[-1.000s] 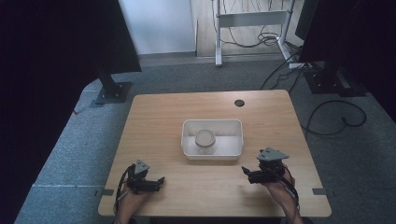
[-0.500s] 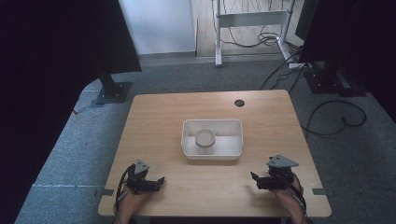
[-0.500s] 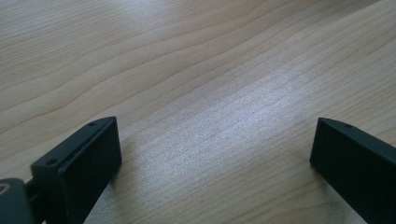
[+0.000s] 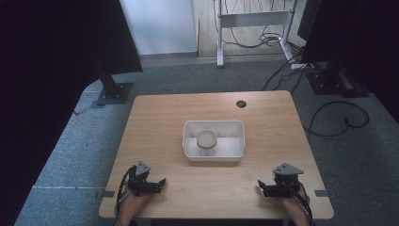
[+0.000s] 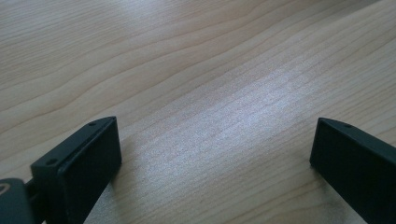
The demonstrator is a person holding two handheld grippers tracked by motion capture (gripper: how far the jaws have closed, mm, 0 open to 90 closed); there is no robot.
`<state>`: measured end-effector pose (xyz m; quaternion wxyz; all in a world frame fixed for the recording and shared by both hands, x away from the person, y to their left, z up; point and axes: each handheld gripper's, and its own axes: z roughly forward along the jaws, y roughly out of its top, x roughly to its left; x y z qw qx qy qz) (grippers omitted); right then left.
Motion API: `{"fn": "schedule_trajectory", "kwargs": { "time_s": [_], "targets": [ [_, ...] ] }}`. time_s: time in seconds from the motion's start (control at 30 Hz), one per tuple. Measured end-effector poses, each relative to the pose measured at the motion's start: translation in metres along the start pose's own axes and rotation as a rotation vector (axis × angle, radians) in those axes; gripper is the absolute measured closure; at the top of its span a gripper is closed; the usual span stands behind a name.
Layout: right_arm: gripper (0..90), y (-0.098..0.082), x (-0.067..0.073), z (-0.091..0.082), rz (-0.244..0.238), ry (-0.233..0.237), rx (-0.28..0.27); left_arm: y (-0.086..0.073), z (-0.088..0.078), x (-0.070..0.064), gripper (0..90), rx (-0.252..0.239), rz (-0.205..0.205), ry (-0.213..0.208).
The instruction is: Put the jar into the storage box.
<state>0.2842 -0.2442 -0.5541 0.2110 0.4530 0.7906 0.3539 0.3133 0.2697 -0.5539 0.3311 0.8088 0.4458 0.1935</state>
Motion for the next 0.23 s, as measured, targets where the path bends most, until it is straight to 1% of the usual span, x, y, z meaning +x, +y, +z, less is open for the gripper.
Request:
{"fn": "schedule_trajectory", "kwargs": {
  "time_s": [0.1,0.23],
  "targets": [
    [3.7,-0.0043,-0.0005,0.0028,0.001,-0.002,0.029,0.0,0.0,0.0,2.0,0.0,0.0,0.0],
    [3.6,-0.0057,-0.002,0.0028,0.007,-0.002,0.033,0.0,0.0,0.0,2.0,0.0,0.0,0.0]
  ]
}}
